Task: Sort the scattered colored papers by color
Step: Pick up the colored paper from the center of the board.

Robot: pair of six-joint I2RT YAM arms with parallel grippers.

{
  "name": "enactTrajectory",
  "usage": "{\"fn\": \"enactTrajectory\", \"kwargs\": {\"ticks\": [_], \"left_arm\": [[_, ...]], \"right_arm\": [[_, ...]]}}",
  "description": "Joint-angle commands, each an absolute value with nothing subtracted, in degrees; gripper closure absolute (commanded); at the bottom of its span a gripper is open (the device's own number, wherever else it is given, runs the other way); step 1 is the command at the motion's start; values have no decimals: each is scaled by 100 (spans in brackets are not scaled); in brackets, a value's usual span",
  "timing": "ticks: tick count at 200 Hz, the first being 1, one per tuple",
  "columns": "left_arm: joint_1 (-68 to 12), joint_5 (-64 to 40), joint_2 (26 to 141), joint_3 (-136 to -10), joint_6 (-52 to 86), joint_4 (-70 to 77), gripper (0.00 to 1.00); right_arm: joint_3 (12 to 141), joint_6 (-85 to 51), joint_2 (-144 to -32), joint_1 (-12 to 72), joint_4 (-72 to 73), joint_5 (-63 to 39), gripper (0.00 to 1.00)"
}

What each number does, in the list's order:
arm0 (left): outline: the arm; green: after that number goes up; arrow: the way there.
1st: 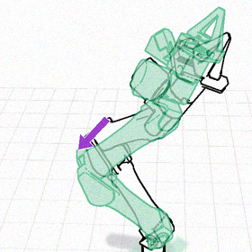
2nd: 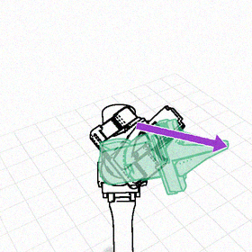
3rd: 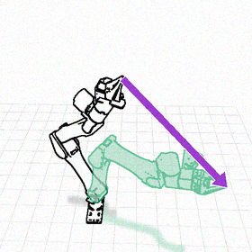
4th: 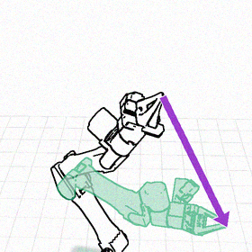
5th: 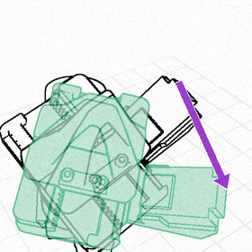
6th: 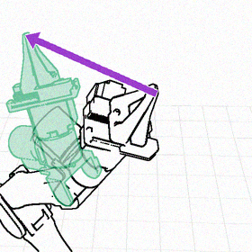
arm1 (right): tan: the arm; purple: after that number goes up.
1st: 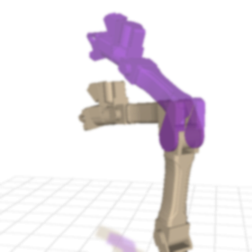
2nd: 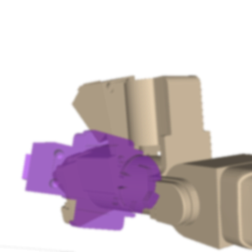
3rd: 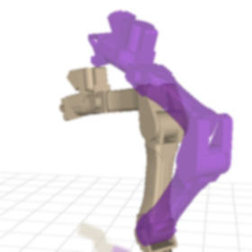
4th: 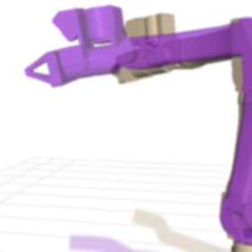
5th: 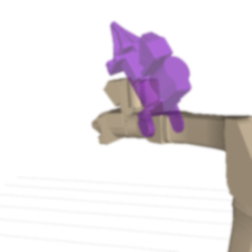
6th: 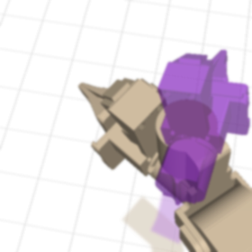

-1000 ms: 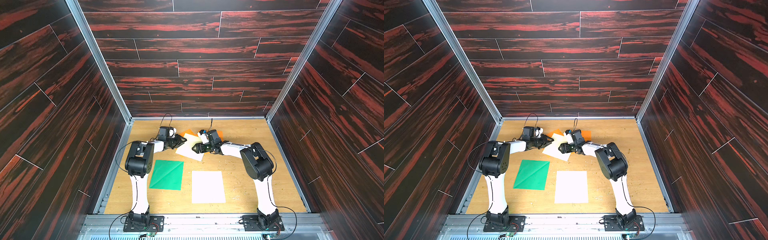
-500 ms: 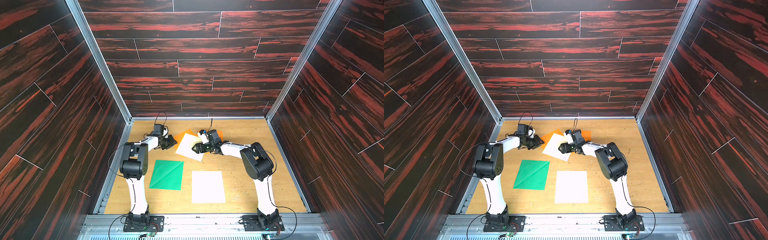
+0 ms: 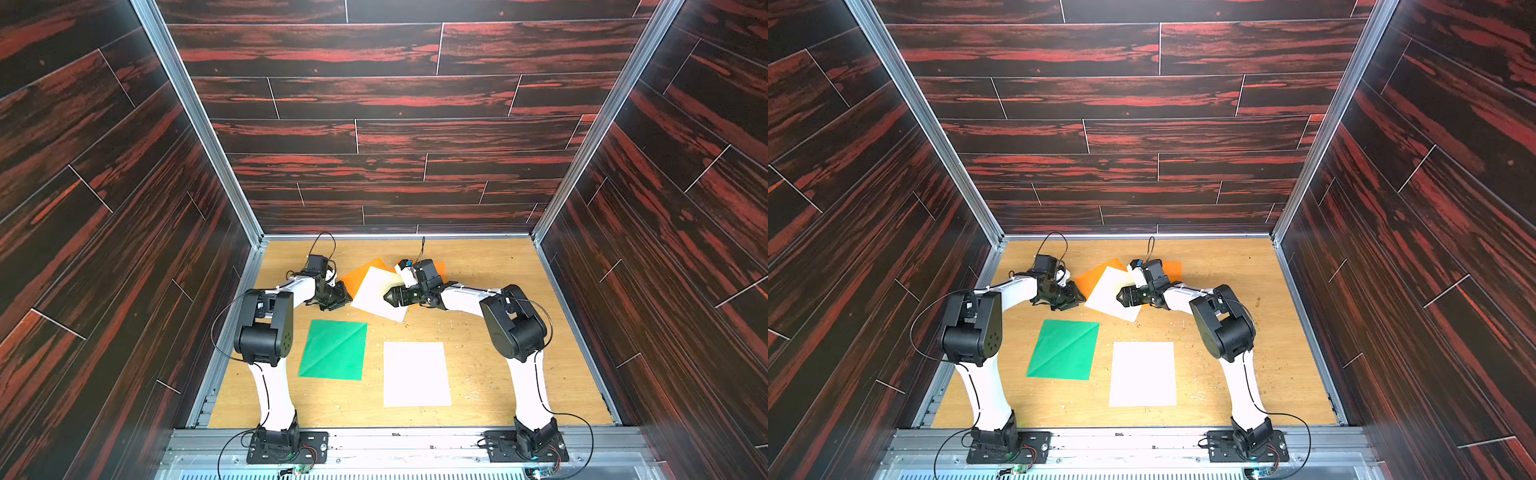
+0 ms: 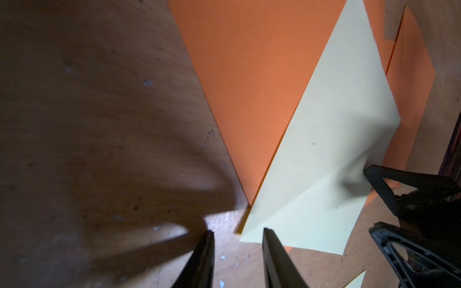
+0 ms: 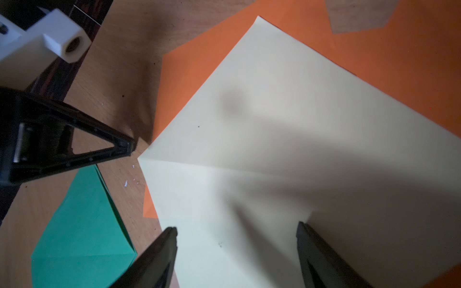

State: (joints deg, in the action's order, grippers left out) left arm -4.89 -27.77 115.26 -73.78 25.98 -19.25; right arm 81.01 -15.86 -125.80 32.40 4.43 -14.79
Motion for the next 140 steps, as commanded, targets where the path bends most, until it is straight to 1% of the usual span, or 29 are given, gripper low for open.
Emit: {"fn": "enactTrajectory", "kwargs": {"ticks": [1,71,140], "left_arm": [[-509,-3153,11551,-7195,2732,-1637,63],[-514,-3390,11618,-7087,2795,-1429,63],[-512,-3749,11622,-6962,3135,-751,63]], "right_arm": [[7882,-1663,-13122,3234,-554,-1364,20],[7921,-1661,-13157,3237,-545,-1421,20],[7919,-1648,-13161,3234,-557,-1429,20]]}}
